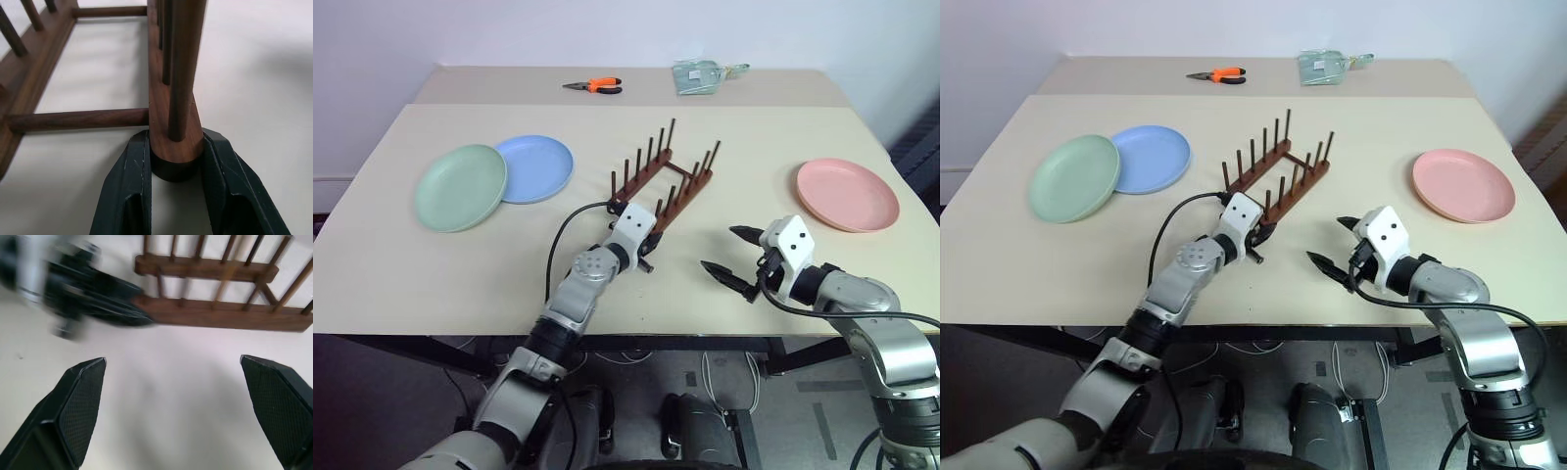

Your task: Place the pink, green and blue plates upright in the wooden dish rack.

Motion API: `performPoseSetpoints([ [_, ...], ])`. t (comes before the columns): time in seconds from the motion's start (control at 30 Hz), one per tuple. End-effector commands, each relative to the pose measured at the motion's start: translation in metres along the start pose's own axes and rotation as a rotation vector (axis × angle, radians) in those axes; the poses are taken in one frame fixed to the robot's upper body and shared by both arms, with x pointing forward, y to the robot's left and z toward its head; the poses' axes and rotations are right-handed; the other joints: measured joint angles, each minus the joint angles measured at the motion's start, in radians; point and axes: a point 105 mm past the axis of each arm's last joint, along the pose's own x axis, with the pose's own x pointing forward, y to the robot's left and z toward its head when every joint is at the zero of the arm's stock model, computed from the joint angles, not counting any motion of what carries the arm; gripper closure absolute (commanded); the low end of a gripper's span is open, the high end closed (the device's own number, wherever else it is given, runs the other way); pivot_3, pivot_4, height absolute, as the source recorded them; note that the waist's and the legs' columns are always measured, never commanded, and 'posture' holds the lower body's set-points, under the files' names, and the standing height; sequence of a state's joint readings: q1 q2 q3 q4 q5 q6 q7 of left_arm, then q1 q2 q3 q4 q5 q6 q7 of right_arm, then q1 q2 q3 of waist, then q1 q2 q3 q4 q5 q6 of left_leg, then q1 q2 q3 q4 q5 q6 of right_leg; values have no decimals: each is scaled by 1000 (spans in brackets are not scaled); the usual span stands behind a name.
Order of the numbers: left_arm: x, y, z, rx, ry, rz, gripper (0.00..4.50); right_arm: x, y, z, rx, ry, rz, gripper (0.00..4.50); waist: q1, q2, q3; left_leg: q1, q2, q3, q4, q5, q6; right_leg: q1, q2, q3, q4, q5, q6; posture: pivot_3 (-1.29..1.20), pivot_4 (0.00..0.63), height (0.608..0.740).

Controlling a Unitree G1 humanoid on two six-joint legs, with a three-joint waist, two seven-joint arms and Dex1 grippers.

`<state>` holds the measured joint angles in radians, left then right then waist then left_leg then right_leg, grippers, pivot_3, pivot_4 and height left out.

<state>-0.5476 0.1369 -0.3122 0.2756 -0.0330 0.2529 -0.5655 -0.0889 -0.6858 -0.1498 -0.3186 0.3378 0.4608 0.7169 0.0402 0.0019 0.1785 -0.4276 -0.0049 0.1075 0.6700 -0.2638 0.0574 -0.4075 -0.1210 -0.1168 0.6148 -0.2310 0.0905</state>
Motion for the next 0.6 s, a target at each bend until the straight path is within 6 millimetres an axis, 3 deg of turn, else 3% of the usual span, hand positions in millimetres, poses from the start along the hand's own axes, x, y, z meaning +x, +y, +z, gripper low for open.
performPoseSetpoints([
  [0.03,-12,-9,2,47,-15,-209,3735,-18,-19,2,-42,-4,-71,0,-1,0,0,0,0,0,0,0,0,0,0,0,0,0,0,0,150,740],
  [0.23,-24,32,-15,65,55,-122,3735,-20,-14,-4,-38,1,-76,0,-4,0,0,0,0,0,0,0,0,0,-1,1,0,0,0,0,150,740],
  [0.33,-36,59,-24,31,85,30,2382,-17,-10,-5,-34,0,-67,0,-10,0,0,0,0,0,0,0,-1,0,0,1,0,0,0,0,150,740],
  [0.43,-51,63,-32,30,125,89,860,-11,-8,-4,-23,0,-56,0,-31,0,0,1,1,0,0,0,-1,0,0,2,1,0,0,0,150,740],
  [0.47,-58,61,-37,40,161,95,387,-9,-7,-6,-19,13,-53,255,-34,0,0,1,1,0,-1,1,-1,0,1,2,1,0,0,0,150,740],
  [0.53,-69,43,-34,36,150,62,378,-3,-5,-7,-18,15,-31,828,-42,1,-1,2,1,0,-1,1,-2,0,1,3,2,0,0,0,150,740],
  [0.57,-73,36,-31,1,133,50,378,0,-3,-7,-7,10,-21,1331,-47,1,-1,2,1,0,-1,1,-2,0,1,3,2,0,0,0,150,740],
  [0.6,-76,27,-24,-27,108,26,643,3,-4,-8,-8,15,-28,1781,-48,1,-1,2,1,0,-1,2,-3,0,1,3,2,0,0,0,150,740],
])
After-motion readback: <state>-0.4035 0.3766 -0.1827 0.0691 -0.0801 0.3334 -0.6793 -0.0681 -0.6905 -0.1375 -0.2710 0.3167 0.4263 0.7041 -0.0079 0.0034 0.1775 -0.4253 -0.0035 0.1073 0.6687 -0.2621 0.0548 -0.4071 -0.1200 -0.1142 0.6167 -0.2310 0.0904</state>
